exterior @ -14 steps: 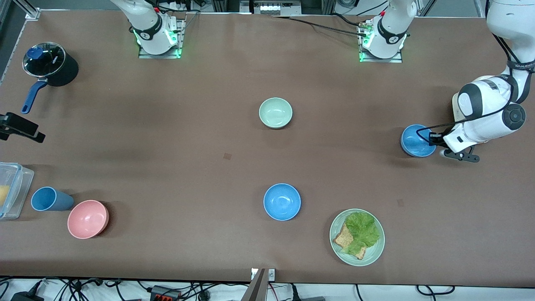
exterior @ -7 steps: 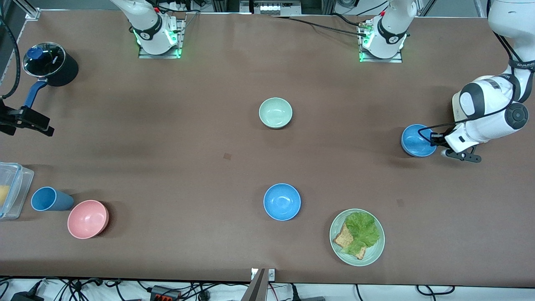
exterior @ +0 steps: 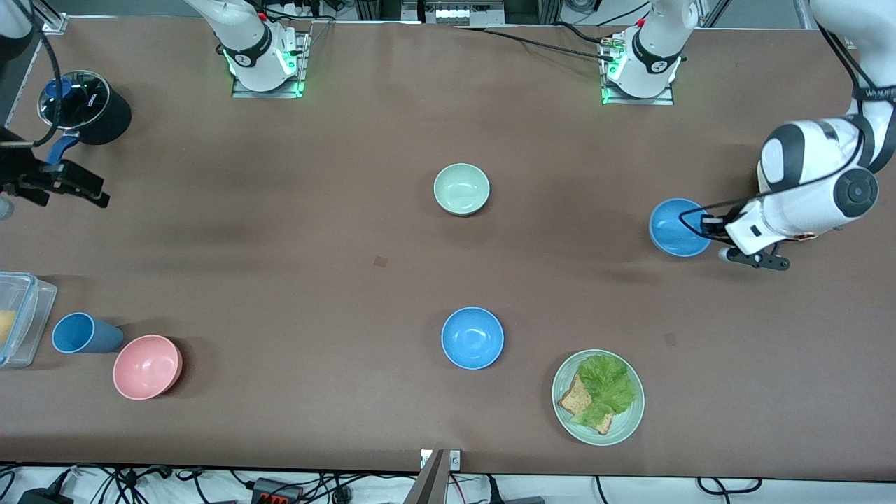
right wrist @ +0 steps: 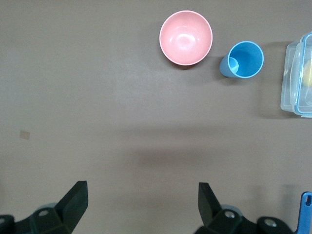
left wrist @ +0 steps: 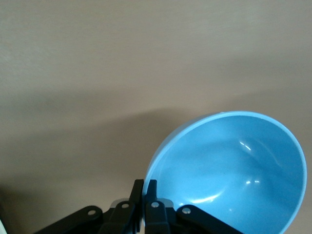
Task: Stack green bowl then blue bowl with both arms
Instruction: 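Carry the blue bowl with the left gripper over the green bowl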
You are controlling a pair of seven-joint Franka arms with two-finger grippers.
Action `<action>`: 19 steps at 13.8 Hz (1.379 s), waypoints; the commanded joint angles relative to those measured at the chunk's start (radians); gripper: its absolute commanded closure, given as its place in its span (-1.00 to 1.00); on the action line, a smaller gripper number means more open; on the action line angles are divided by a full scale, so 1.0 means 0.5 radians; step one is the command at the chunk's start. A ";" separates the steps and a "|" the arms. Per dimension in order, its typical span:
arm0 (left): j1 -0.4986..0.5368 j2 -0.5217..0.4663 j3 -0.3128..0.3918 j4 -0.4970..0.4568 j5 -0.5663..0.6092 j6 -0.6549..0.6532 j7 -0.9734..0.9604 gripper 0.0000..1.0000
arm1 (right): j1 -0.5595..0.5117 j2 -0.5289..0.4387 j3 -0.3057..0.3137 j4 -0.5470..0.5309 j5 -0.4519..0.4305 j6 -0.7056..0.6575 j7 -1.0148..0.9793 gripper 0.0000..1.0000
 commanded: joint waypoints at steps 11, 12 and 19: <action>0.015 -0.256 -1.207 0.092 -0.507 -0.196 -1.959 1.00 | -0.017 -0.197 0.008 -0.168 -0.021 -0.021 -0.004 -1.00; 0.009 -0.250 -1.283 0.092 -0.511 -0.132 -2.096 1.00 | -0.017 -0.197 0.008 -0.168 -0.021 -0.021 -0.019 -1.00; -0.154 -0.143 -1.477 -0.120 -0.507 0.516 -2.803 1.00 | -0.008 -0.178 0.017 -0.168 -0.021 -0.015 -0.019 -1.00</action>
